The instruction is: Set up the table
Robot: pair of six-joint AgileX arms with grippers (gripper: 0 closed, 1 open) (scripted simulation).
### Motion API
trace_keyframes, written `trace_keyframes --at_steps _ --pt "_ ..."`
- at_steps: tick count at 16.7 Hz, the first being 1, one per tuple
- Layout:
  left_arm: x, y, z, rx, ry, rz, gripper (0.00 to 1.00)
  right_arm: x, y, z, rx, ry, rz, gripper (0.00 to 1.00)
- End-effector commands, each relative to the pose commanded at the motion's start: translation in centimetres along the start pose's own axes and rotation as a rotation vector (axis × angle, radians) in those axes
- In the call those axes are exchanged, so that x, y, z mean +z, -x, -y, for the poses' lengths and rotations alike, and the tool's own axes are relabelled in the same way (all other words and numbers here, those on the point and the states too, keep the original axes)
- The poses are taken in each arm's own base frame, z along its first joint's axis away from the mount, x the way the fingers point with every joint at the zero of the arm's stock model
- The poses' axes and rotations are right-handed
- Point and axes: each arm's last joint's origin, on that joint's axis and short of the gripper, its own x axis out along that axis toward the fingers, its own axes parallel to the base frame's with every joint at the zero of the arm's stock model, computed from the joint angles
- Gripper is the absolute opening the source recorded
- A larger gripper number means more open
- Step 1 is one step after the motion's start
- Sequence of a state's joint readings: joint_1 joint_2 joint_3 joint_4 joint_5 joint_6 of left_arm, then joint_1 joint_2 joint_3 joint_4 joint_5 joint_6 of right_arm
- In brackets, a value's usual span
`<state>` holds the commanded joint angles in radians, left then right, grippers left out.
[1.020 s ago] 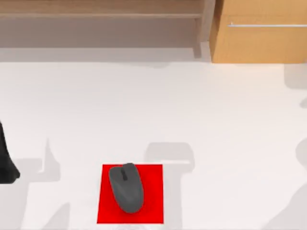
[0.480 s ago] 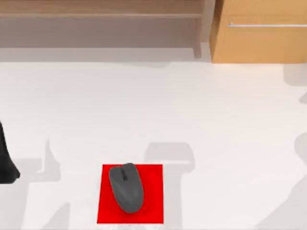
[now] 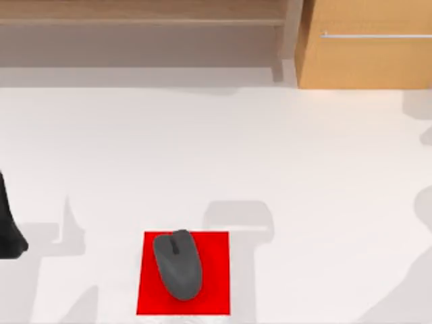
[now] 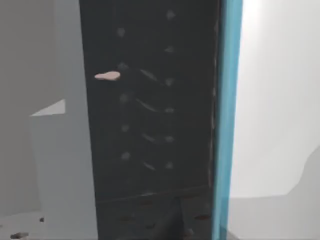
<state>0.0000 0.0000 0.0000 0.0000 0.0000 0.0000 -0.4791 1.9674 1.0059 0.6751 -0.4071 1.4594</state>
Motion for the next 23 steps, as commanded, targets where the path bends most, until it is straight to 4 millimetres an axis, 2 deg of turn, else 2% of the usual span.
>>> trace_keyframes --at_steps 2,3,12,23 --pt "0.0 0.0 0.0 0.000 0.000 0.000 1.00 0.0 0.0 0.0 0.000 0.000 0.000 0.98" --pt "0.0 0.0 0.0 0.000 0.000 0.000 1.00 0.0 0.0 0.0 0.000 0.000 0.000 1.00" --pt "0.0 0.0 0.0 0.000 0.000 0.000 1.00 0.1 0.1 0.0 0.000 0.001 0.002 1.00" --pt "0.0 0.0 0.0 0.000 0.000 0.000 1.00 0.2 4.8 1.3 -0.001 0.000 0.002 1.00"
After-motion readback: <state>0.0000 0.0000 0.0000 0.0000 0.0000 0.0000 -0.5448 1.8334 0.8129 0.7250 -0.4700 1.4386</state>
